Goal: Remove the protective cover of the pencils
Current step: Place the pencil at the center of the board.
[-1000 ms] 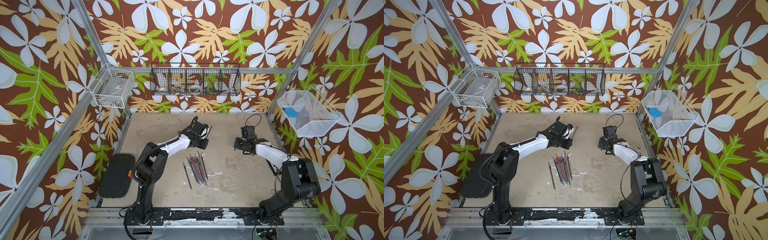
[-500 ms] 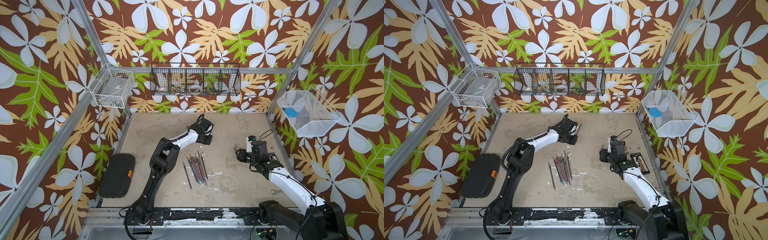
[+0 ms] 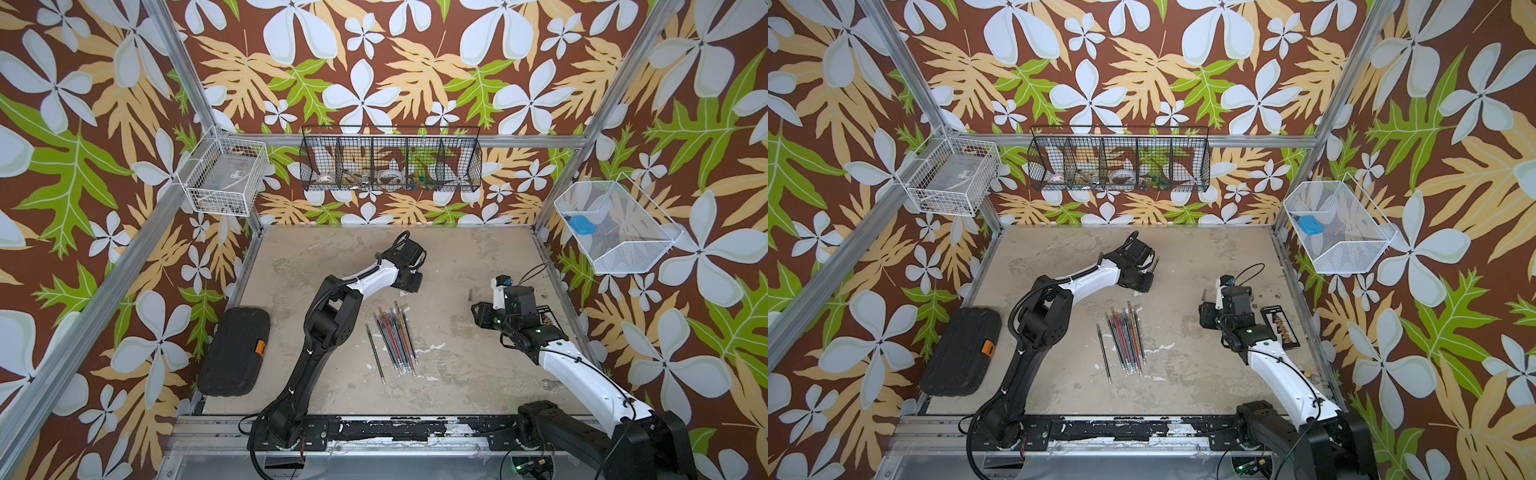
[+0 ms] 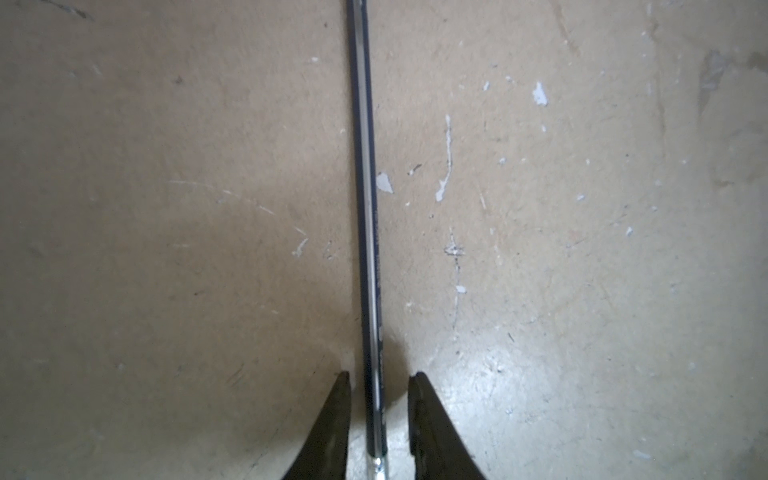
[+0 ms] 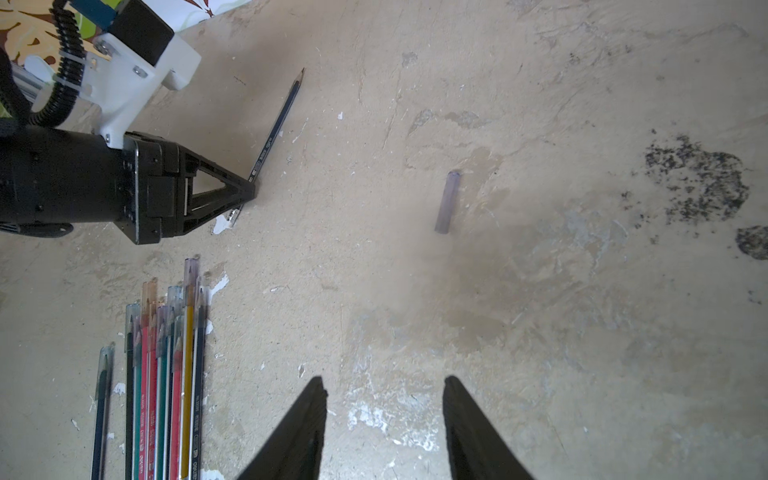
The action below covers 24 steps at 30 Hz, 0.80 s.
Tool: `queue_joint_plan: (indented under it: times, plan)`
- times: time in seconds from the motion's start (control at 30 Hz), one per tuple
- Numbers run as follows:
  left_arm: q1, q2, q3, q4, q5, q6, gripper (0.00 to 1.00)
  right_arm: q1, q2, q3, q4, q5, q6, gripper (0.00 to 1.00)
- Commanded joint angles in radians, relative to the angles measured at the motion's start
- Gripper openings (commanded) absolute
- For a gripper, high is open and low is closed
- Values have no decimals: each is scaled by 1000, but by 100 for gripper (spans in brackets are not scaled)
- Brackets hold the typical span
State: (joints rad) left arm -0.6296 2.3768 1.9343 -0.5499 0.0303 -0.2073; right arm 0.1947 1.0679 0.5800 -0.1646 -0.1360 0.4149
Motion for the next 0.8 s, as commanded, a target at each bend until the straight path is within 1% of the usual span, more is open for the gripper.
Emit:
queue_joint_plan:
  times: [0.0,0.1,0.2,0.3,0.4,0.5,0.67,0.77]
  plan:
    - [2,-9,-4,-42,-6,-13,27,0,-2,-2,21,-13,-6,48]
    - [2,-27,1,-42,7,-17,27,0,-2,-6,21,-13,-5,48]
    - [2,-73,7,-41,29,-23,28,0,0,-6,24,-17,-8,48]
    - [4,-144,-5,-25,33,-3,34,0,18,-6,34,-51,-21,46]
    - [9,-218,-55,10,35,30,36,25,70,16,35,-82,-35,44]
    - [38,-311,-162,79,72,39,35,125,158,71,20,-85,-65,43]
    - [140,-521,-421,321,197,-21,31,281,353,218,-37,-84,-86,37]
    - [169,-618,-516,417,206,-51,32,349,442,302,-53,-70,-82,33]
